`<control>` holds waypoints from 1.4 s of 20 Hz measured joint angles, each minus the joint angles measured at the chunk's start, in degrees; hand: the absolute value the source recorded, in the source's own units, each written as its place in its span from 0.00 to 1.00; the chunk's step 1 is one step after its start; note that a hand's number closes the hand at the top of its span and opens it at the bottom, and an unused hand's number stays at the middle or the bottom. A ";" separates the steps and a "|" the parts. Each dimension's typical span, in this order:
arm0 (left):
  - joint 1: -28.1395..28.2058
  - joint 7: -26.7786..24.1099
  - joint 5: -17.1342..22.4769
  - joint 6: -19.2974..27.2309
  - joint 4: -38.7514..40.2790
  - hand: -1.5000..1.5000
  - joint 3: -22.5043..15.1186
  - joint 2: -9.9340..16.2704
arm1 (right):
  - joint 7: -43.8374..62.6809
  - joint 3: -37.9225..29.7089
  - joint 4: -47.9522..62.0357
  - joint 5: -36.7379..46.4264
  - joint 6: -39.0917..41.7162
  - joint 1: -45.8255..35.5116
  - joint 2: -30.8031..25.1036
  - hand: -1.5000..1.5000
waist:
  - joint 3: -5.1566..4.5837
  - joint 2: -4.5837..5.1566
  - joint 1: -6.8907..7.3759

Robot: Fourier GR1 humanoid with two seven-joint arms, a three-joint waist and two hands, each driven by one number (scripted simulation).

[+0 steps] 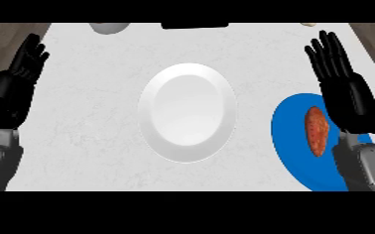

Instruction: Pick the sweet potato from the plate and place it in the plate

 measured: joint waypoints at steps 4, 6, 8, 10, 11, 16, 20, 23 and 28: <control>0.77 1.22 -0.66 0.44 0.94 0.50 -1.50 -1.86 | -0.85 -3.85 5.51 -6.80 10.56 0.78 -4.71 1.00 | -1.33 0.44 0.49; 1.66 1.77 -0.06 0.31 2.02 0.50 -2.16 -3.26 | -1.07 -5.09 9.84 -10.37 17.87 1.23 -7.71 1.00 | -1.59 0.82 0.89; 2.71 2.47 0.43 0.12 2.81 0.50 -2.70 -4.12 | -2.63 -5.03 8.64 -2.82 18.11 0.65 -14.44 0.00 | -2.24 0.90 0.49; 3.58 2.90 1.04 -0.09 3.72 0.50 -3.39 -5.50 | -6.42 -8.39 13.74 -2.03 16.30 2.22 -14.32 0.00 | -2.14 1.15 0.52; 4.21 2.63 1.01 -0.13 4.24 0.50 -3.95 -6.28 | -9.02 -9.86 16.57 -2.66 16.80 3.11 -13.82 0.00 | -2.06 1.26 0.60; 4.20 2.67 1.07 -0.59 6.00 0.50 -4.93 -8.10 | -25.45 -10.57 30.74 2.15 25.29 6.81 -15.38 0.00 | -1.93 1.21 1.33; 4.07 3.65 0.83 -0.56 6.05 0.50 -5.36 -8.88 | -32.28 -7.69 37.24 10.68 23.73 6.11 -18.71 0.00 | -1.97 0.95 1.74; 3.40 3.76 0.63 -0.85 6.90 0.50 -5.16 -9.22 | -35.77 -5.38 41.65 15.82 21.94 4.74 -20.88 0.00 | -2.01 0.83 1.73; 3.00 2.62 -0.49 -0.61 8.69 0.50 -5.05 -10.79 | -38.05 -2.60 46.52 21.18 20.34 0.93 -23.77 0.00 | -2.11 0.62 1.48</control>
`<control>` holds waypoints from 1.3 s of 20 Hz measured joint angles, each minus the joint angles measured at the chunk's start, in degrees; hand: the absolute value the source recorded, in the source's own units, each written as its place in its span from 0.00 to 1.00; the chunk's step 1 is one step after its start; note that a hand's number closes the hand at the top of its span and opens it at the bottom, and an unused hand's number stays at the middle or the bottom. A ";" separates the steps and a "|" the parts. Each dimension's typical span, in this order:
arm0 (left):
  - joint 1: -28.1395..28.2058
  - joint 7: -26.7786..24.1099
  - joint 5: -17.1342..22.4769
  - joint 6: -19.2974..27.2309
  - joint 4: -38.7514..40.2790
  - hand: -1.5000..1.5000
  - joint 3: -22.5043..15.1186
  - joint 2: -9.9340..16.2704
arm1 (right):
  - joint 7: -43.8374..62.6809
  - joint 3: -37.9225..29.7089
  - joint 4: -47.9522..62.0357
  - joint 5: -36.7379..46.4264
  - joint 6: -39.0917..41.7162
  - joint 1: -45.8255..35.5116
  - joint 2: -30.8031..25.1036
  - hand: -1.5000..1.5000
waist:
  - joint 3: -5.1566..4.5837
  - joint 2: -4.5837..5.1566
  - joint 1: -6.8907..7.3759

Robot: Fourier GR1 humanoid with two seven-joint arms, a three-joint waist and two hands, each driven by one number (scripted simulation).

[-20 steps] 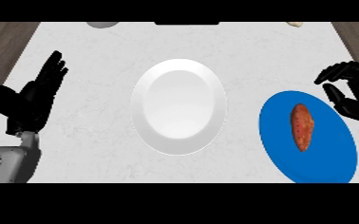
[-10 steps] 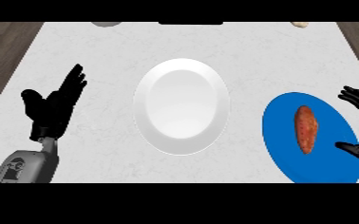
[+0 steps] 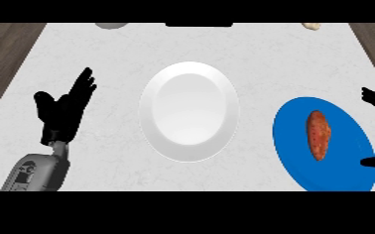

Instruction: Pick the sweet potato from the plate and place it in the plate

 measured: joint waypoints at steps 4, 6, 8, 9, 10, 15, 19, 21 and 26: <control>0.48 -0.18 0.30 -1.24 0.02 0.50 1.21 0.60 | 1.74 3.11 -0.78 3.11 0.17 -1.64 -1.07 0.00 | -0.06 -0.16 -0.17; 0.66 -0.12 0.20 -1.52 0.02 0.50 1.39 0.48 | 2.63 4.79 -1.46 4.70 0.56 -2.16 -1.59 0.00 | -0.10 -0.22 -0.24; 1.29 -0.46 -0.34 -1.45 -0.26 0.50 1.42 0.18 | 2.74 6.12 -0.54 6.71 0.48 -3.45 -2.01 0.00 | -0.09 -0.21 -0.18; 1.10 0.06 -0.28 -1.72 -0.52 0.50 1.69 0.25 | 2.71 6.66 -0.08 7.85 0.08 -3.80 -2.04 0.00 | -0.10 -0.22 -0.22; 1.14 0.55 -0.25 -1.82 -0.87 0.50 1.99 0.35 | 2.37 7.22 -0.08 8.98 -0.43 -3.74 -2.35 0.00 | -0.09 -0.23 -0.27; 1.07 0.25 -1.16 -2.22 -0.33 0.50 2.67 -0.33 | 5.31 9.83 -1.16 14.22 -2.20 -5.76 -0.74 0.00 | -0.11 -0.27 -0.44; 0.77 0.46 -1.64 -2.83 -0.31 0.50 3.28 -0.74 | 6.54 11.35 -1.39 18.22 -1.37 -6.79 -0.57 0.00 | -0.12 -0.29 -0.55; 0.14 1.02 -2.17 -2.83 -0.14 0.50 3.55 -1.11 | 7.37 11.74 -2.04 20.01 -1.31 -6.67 0.23 0.00 | -0.13 -0.31 -0.62; 1.17 0.23 -3.78 -2.98 -0.47 0.50 3.64 -2.45 | 9.03 11.90 -2.06 23.75 0.27 -7.63 1.45 0.00 | -0.12 -0.30 -0.61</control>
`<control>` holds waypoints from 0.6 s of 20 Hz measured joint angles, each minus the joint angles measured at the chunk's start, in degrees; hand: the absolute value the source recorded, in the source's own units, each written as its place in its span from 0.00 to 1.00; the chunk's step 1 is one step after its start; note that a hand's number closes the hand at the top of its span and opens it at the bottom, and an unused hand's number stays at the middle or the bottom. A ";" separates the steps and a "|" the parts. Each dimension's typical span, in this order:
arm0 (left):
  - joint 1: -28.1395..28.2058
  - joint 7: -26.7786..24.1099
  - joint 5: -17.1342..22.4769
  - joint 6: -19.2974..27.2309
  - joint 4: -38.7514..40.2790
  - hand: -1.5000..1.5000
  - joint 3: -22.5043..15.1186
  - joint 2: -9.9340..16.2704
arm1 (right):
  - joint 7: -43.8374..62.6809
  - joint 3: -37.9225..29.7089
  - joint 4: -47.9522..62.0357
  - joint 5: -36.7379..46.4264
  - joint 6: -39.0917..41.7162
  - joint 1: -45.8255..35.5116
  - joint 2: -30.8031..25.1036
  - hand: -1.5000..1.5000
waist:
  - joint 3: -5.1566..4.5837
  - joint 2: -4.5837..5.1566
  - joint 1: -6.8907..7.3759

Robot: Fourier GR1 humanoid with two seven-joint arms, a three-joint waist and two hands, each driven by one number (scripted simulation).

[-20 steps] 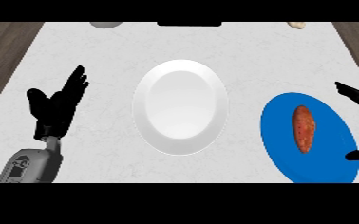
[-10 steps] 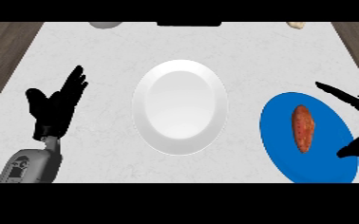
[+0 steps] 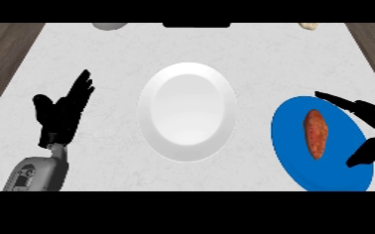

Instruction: Pick the sweet potato from the plate and place it in the plate

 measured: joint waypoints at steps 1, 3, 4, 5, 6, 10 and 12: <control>-0.21 0.11 -0.24 -0.12 0.11 0.50 0.12 -0.16 | 0.72 0.09 -0.34 0.74 -0.17 -0.03 0.95 0.00 | -0.02 -0.01 -0.02; -0.80 -0.03 -0.40 -0.60 0.92 0.50 0.79 -0.30 | 1.86 -0.24 -0.30 2.03 -0.18 -0.75 2.17 0.00 | -0.01 0.00 -0.03; -0.89 -0.43 -0.79 -0.67 1.52 0.50 0.91 -0.64 | 2.42 -0.44 -0.69 2.75 -0.20 -0.59 2.62 0.00 | -0.01 0.00 -0.06; -0.21 -1.13 -0.90 -1.02 1.70 0.50 1.01 -0.87 | 3.20 -0.62 -0.65 3.43 -0.47 -0.78 3.26 0.00 | -0.01 0.00 -0.04; -0.02 -1.17 -0.87 -1.75 1.55 0.50 1.43 -0.54 | 3.59 -1.01 -0.47 4.06 -0.42 -1.07 3.66 0.00 | -0.01 0.00 -0.02; -0.72 0.69 -1.41 -1.89 0.05 0.50 1.97 -1.19 | 2.71 -1.82 2.13 7.24 -1.42 -2.21 5.04 0.00 | 0.00 0.01 0.04; -0.62 1.33 -1.75 -1.83 -0.84 0.50 2.17 -1.50 | 3.33 -2.01 2.78 8.64 -2.05 -3.10 6.37 0.00 | 0.01 0.02 0.09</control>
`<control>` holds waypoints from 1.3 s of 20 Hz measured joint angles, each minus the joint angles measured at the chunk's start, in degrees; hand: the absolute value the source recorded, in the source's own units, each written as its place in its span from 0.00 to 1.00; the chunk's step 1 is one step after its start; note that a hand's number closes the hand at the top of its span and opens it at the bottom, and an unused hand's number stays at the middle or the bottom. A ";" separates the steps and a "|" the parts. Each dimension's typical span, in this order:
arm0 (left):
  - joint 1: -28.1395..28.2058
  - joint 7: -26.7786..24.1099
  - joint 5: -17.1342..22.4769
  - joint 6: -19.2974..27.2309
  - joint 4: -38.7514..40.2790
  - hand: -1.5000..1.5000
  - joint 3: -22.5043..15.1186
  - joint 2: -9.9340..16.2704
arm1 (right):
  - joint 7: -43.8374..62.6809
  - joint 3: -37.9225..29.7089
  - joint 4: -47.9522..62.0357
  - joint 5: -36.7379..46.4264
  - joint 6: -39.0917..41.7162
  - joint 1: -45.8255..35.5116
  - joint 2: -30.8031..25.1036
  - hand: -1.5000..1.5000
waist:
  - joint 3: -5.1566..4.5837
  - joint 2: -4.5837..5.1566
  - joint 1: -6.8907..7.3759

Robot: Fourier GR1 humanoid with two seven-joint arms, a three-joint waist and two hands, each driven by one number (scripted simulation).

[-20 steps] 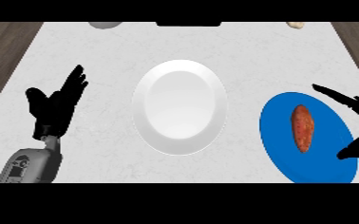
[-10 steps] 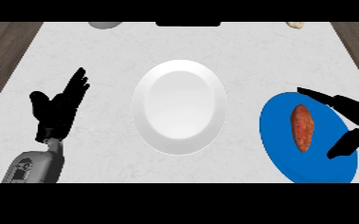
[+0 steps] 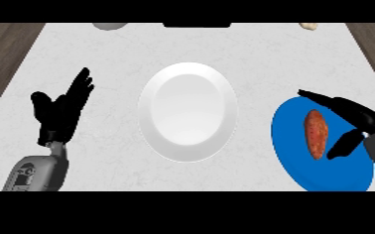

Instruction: Pick the sweet potato from the plate and place it in the plate

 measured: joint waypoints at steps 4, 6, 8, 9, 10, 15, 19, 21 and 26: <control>-0.58 -0.23 -0.30 -0.89 1.06 0.50 1.02 0.04 | 1.32 0.56 -1.10 2.88 0.01 0.32 1.41 0.00 | -0.11 -0.06 -0.09; -0.70 -1.15 0.10 -1.84 2.27 0.50 1.82 0.19 | 0.28 1.19 -1.36 4.31 0.31 0.56 1.31 1.00 | -0.21 -0.11 -0.11; -1.04 -0.59 -0.55 -1.24 2.10 0.50 1.65 -0.16 | -1.25 2.21 -3.40 5.20 1.64 1.33 0.61 1.00 | -0.29 -0.21 -0.23; -1.21 -0.83 -0.70 -1.20 2.47 0.50 1.71 -0.37 | -1.82 2.51 -4.56 5.62 1.94 1.81 0.52 1.00 | -0.34 -0.24 -0.29; -0.10 -1.21 -1.13 -0.88 1.66 0.50 1.26 -0.98 | -2.42 2.54 -5.26 5.94 1.68 2.30 0.60 1.00 | -0.38 -0.29 -0.27; 0.87 -1.05 -1.59 -1.32 0.49 0.50 1.50 -1.30 | -4.07 1.22 -5.86 6.85 1.43 2.90 1.55 1.00 | -0.46 -0.33 -0.21; -0.07 0.33 -2.15 -0.98 0.23 0.50 1.57 -1.86 | -4.40 -0.73 -6.65 6.61 0.23 3.97 2.59 1.00 | -0.42 -0.31 -0.27; 0.88 0.14 -2.45 -0.74 -0.37 0.50 1.34 -2.30 | -3.77 -2.15 -8.46 6.33 -2.39 5.31 3.07 1.00 | -0.38 -0.31 -0.41; 0.86 0.31 -2.38 -1.33 -0.03 0.50 1.28 -2.04 | 10.90 2.34 -17.25 10.80 -7.37 3.11 15.49 1.00 | -1.27 -1.24 0.09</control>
